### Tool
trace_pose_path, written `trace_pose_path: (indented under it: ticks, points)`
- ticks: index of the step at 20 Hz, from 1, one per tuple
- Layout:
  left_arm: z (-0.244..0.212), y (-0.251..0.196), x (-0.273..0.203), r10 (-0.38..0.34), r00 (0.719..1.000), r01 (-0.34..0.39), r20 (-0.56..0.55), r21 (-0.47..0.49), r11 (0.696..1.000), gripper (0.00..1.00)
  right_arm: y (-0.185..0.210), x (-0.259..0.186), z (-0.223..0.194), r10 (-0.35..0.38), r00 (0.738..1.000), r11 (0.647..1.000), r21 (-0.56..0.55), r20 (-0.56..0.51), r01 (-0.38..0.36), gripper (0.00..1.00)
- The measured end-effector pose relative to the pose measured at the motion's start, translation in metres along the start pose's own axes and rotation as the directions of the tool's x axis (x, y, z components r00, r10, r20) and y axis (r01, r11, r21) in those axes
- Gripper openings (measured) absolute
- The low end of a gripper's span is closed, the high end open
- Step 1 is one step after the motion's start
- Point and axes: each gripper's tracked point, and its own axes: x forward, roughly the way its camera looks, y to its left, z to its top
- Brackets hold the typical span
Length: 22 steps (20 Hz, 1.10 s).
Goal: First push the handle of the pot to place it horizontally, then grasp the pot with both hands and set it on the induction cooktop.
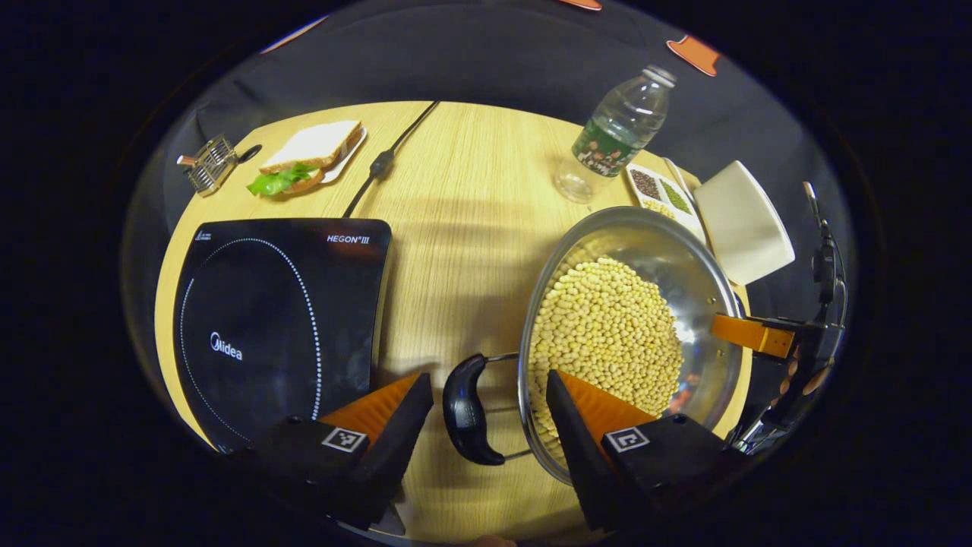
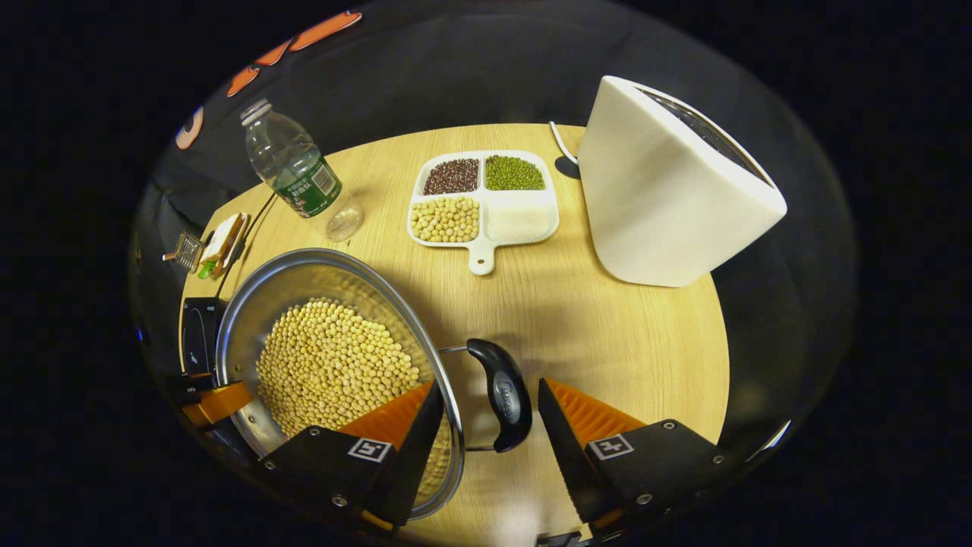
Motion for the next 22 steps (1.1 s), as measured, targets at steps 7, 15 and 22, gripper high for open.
trace_pose_path:
  ticks: [7,15,22]
  points:
    - [-0.001,-0.003,0.019,0.011,1.0,-0.01,0.019,-0.058,0.998,0.84,0.001,0.005,-0.001,-0.041,0.999,0.997,-0.07,0.019,0.042,0.7]
    - [0.019,-0.002,0.008,0.067,0.994,-0.069,0.088,0.013,0.998,0.65,0.011,-0.014,-0.026,-0.033,0.999,0.997,-0.065,-0.033,0.031,0.58]
    - [0.05,0.011,-0.037,0.054,0.969,-0.067,0.242,0.042,0.997,0.65,0.033,-0.075,-0.008,-0.042,0.994,0.997,-0.06,0.096,0.048,0.53]
